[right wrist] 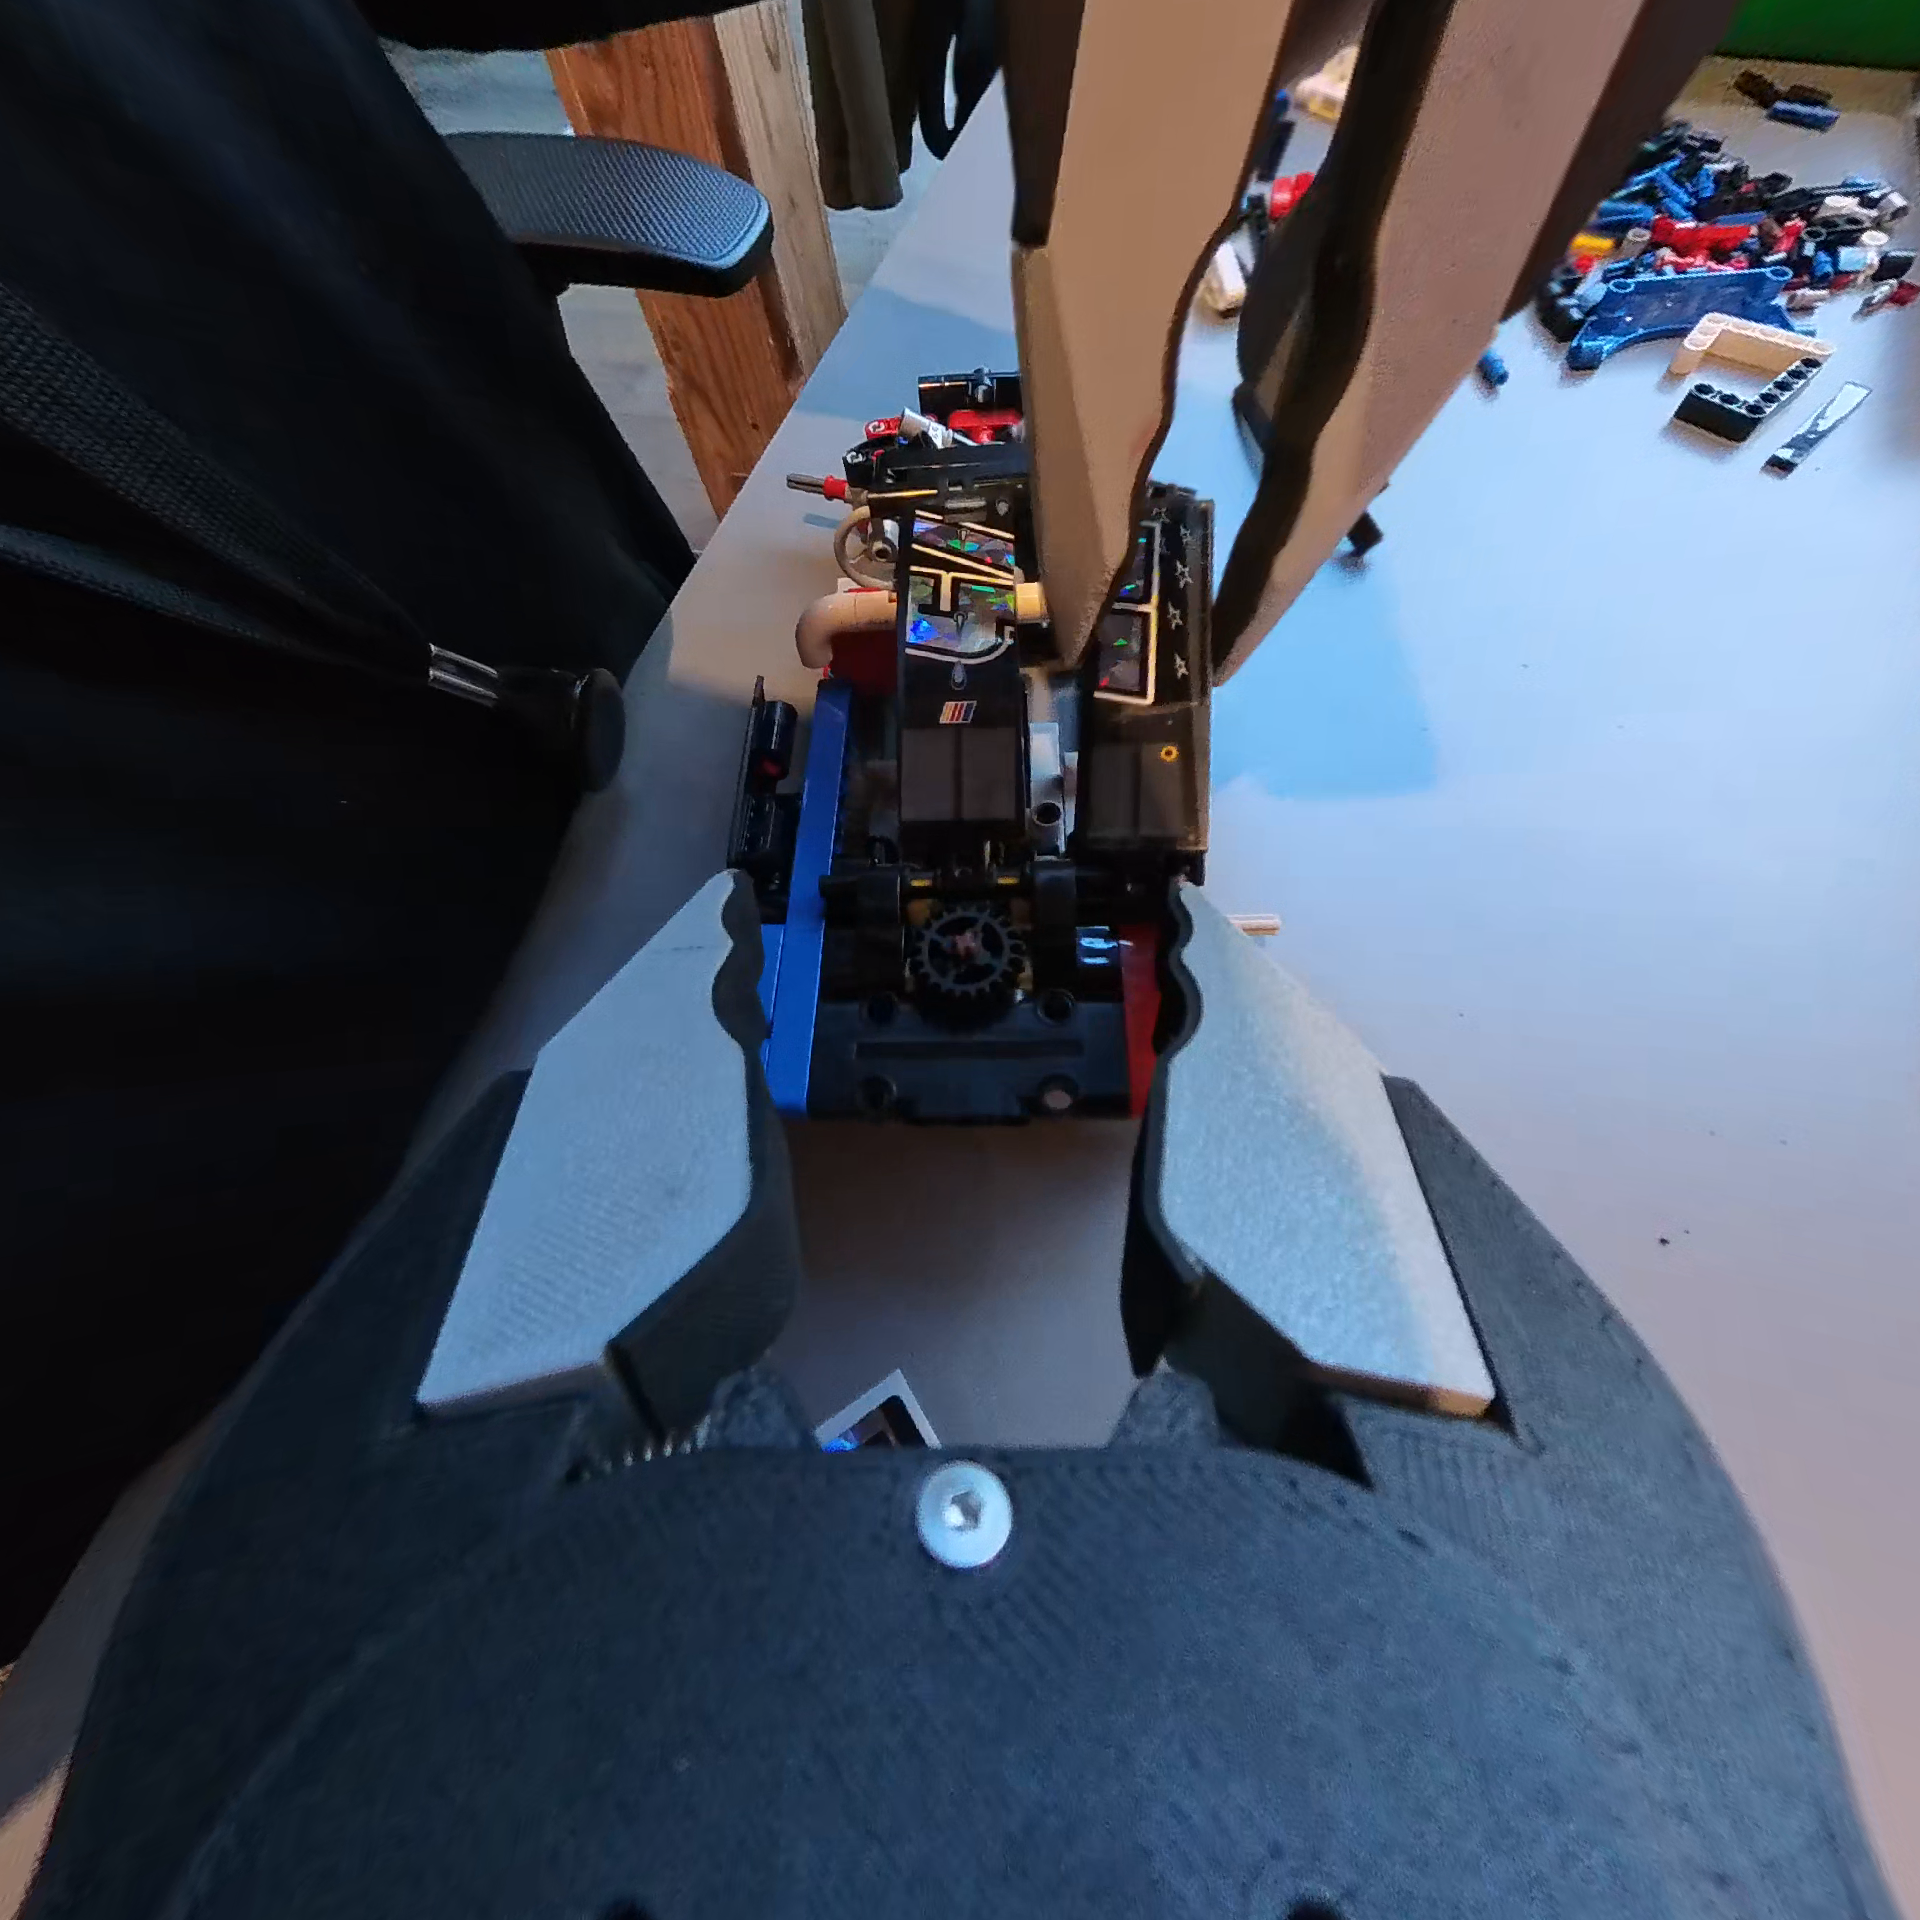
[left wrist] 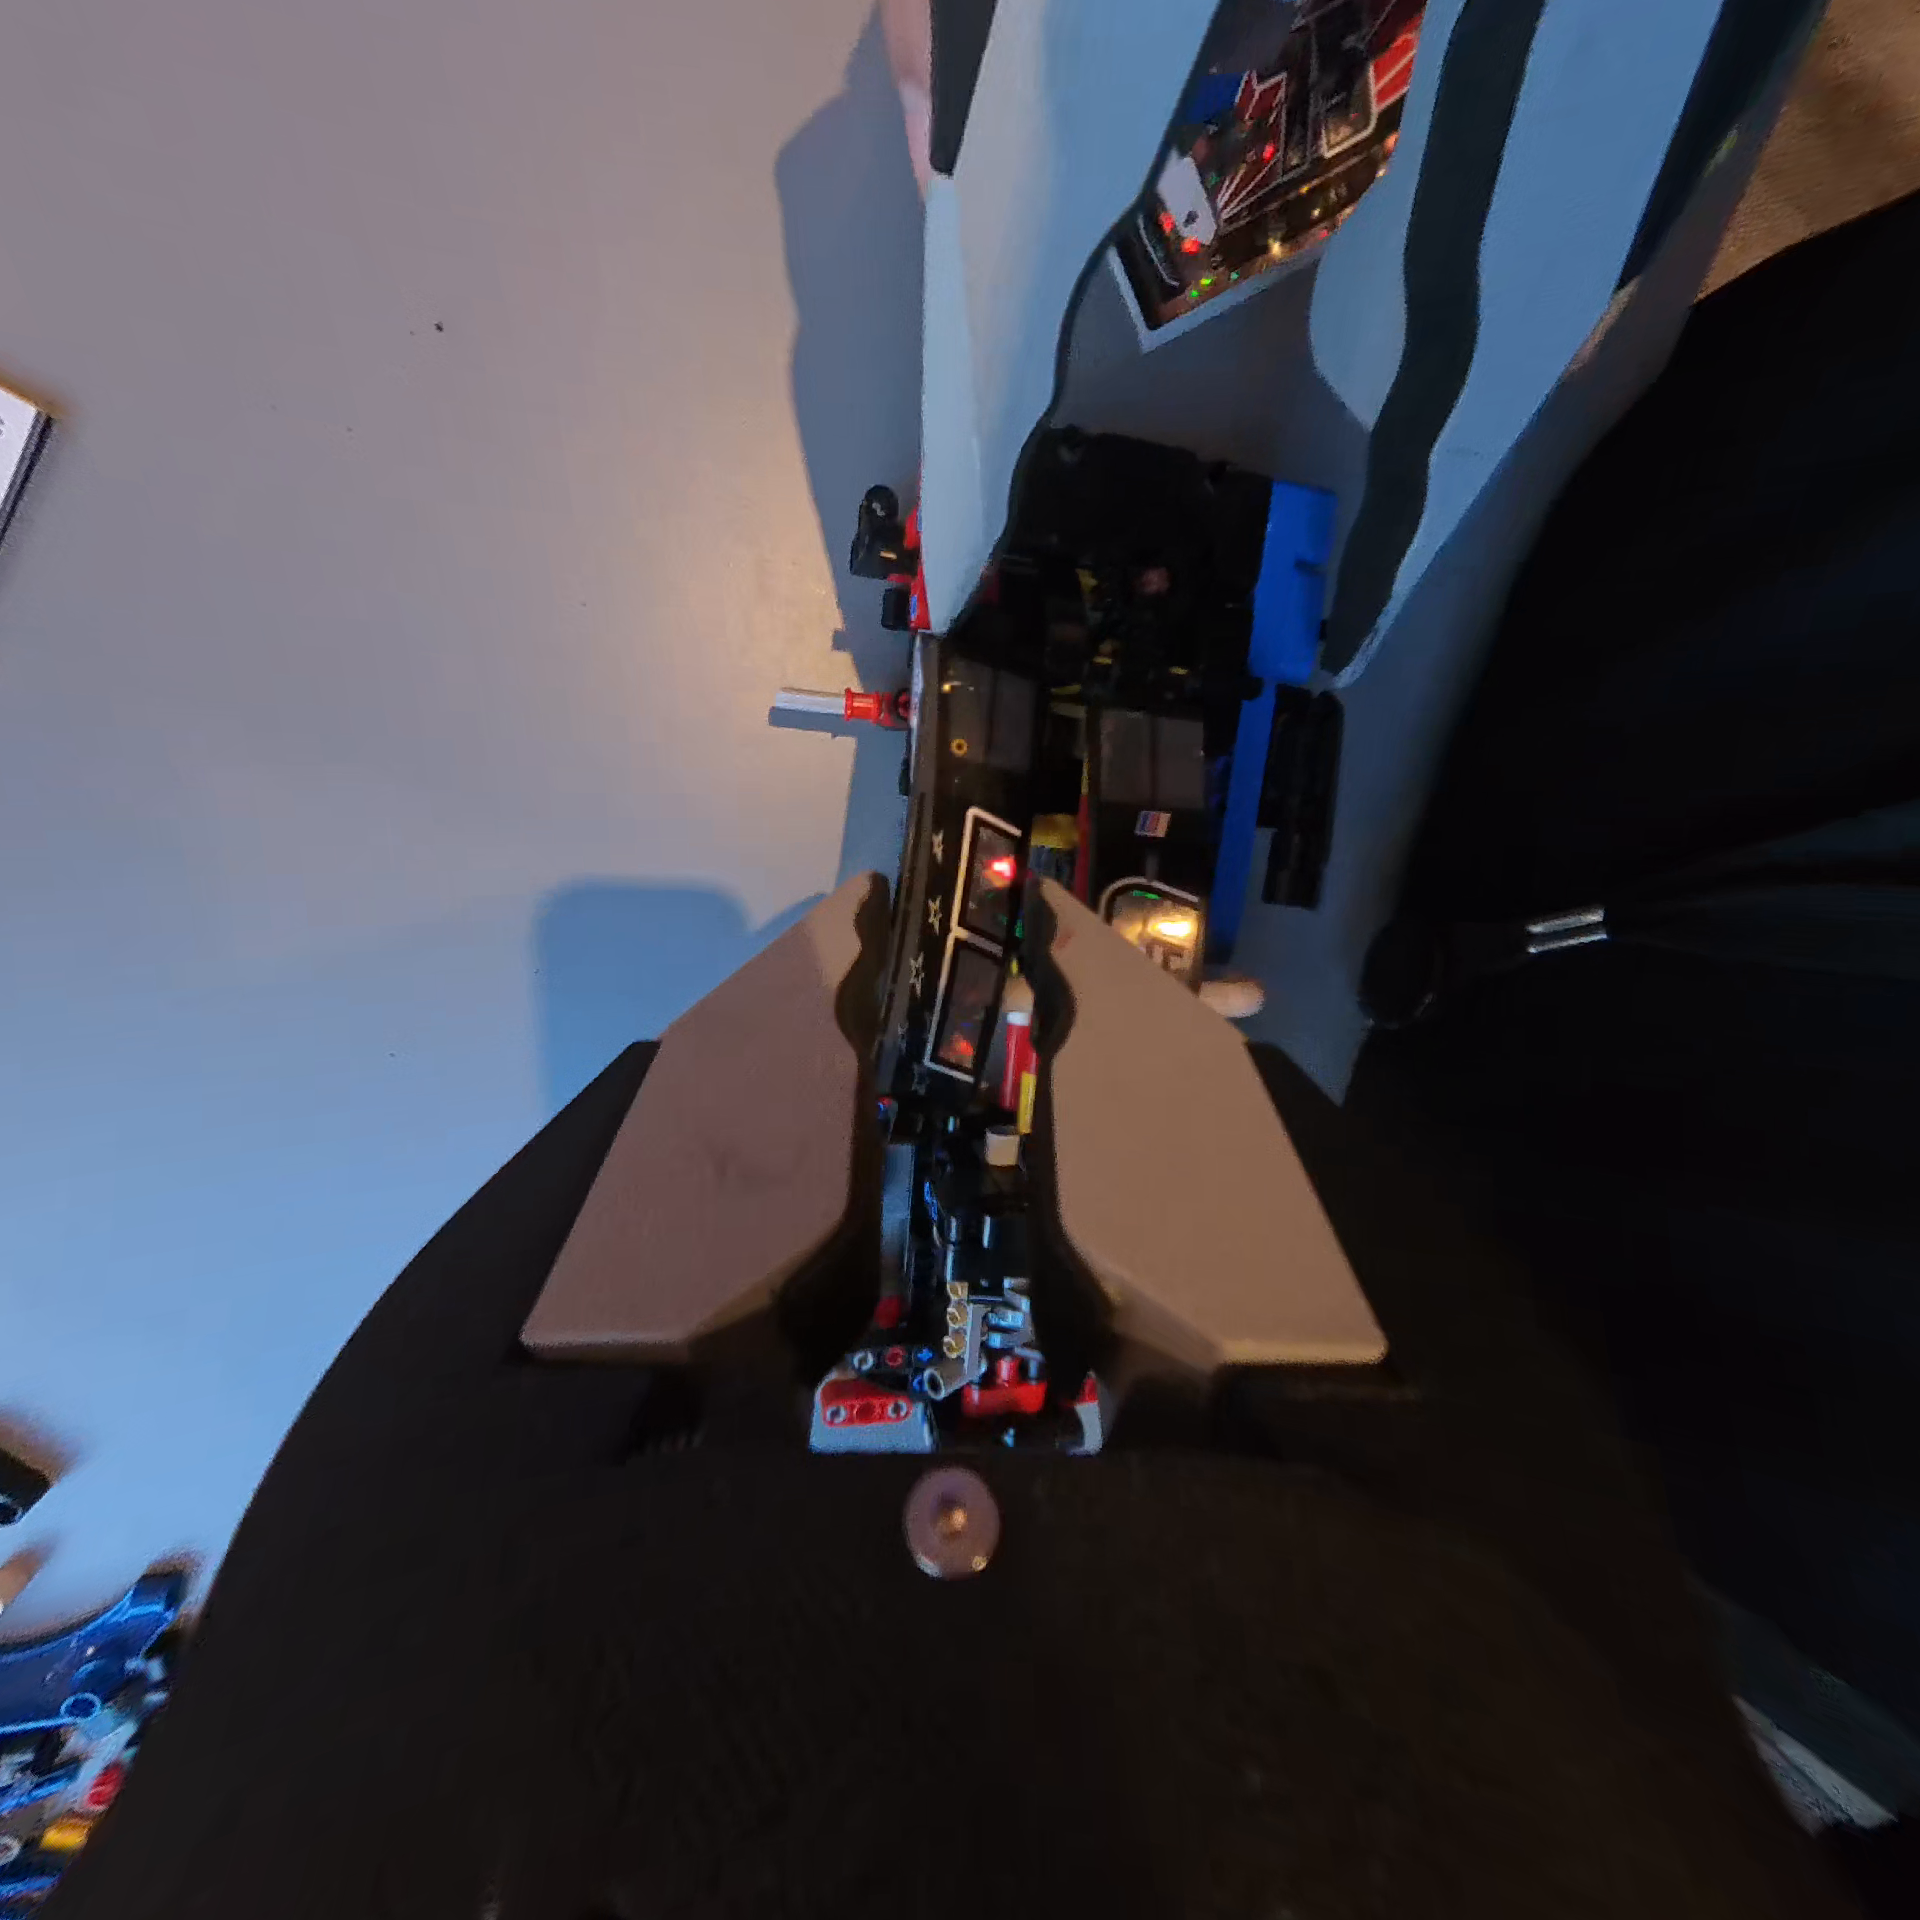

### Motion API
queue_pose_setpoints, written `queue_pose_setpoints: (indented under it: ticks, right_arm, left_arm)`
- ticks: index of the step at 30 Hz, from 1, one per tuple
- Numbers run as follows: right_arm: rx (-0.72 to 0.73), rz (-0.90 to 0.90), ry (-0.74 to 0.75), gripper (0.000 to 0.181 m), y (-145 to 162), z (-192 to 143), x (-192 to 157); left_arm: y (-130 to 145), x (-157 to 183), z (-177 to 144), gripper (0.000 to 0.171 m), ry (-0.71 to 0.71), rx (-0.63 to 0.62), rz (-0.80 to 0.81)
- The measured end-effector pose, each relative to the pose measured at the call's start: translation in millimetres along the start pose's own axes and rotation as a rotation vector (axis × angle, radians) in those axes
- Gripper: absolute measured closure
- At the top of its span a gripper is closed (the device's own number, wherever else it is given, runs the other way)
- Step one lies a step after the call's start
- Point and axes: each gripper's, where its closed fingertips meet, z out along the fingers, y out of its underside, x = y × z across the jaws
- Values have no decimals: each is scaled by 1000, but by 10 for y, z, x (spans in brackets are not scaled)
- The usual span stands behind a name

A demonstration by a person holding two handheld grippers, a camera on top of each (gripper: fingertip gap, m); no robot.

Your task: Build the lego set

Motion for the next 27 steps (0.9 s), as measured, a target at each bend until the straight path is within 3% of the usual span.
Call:
queue_pose_setpoints:
  ticks: [27]
  right_arm:
    - [-94,-200,244,96,74,152,-22]
  left_arm:
    - [87,91,1,151,86,-119,-169]
